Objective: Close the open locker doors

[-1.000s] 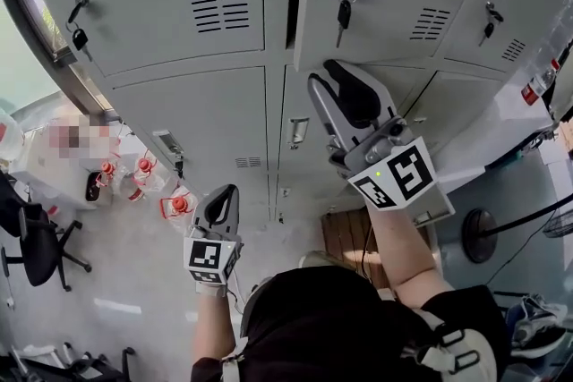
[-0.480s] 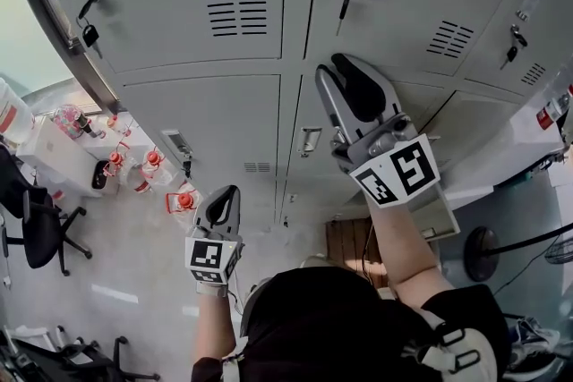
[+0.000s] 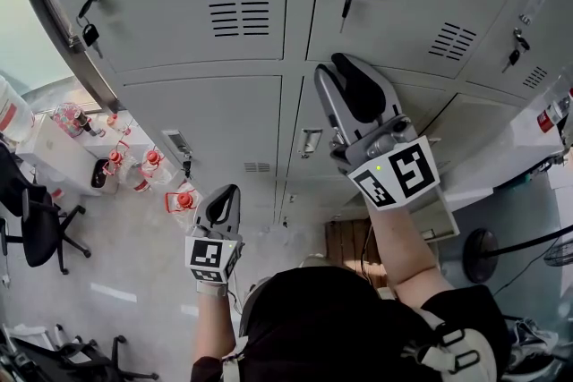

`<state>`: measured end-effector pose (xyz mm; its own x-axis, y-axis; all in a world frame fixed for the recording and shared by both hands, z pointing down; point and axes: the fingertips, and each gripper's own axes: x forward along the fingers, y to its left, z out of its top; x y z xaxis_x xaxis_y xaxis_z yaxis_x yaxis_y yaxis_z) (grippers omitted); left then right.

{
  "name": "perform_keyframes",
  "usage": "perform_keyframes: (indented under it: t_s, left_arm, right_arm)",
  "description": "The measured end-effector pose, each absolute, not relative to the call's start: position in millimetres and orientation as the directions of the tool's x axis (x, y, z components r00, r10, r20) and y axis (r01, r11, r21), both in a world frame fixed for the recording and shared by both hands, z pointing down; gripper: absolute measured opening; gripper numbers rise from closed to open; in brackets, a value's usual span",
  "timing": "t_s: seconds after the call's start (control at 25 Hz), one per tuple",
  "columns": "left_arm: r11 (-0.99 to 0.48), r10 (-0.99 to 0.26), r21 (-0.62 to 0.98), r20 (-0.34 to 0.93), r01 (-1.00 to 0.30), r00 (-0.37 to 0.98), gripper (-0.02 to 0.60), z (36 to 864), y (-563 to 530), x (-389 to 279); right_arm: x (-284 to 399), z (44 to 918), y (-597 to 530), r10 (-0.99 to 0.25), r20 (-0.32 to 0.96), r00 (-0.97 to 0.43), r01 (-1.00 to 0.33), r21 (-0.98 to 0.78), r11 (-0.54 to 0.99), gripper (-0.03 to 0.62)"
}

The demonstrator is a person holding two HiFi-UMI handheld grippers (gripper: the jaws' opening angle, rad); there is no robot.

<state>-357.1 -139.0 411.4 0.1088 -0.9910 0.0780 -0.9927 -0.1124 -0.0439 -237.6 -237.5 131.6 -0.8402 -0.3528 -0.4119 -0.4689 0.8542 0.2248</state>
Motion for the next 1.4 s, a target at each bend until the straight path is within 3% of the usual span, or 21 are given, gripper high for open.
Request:
perform_keyframes:
  t_s: [0.48,1.4]
  left_arm:
    - [-0.184,-0.979,-0.039,0.095,-0.982,0.179,0.009,416,-132,-346]
    - [-0.470,-0.870,0.008,0.164,-0.883,0.464,0.009,448,-107,-273]
  right_arm:
    - [-218,152,-231,-0.392,-0.405,-0.826,-0.479,0.136,0.867,0.101]
    - [-141,261,-163,-0.669,-0.236,-0.705,-0.697,0.050,0.716,0.100]
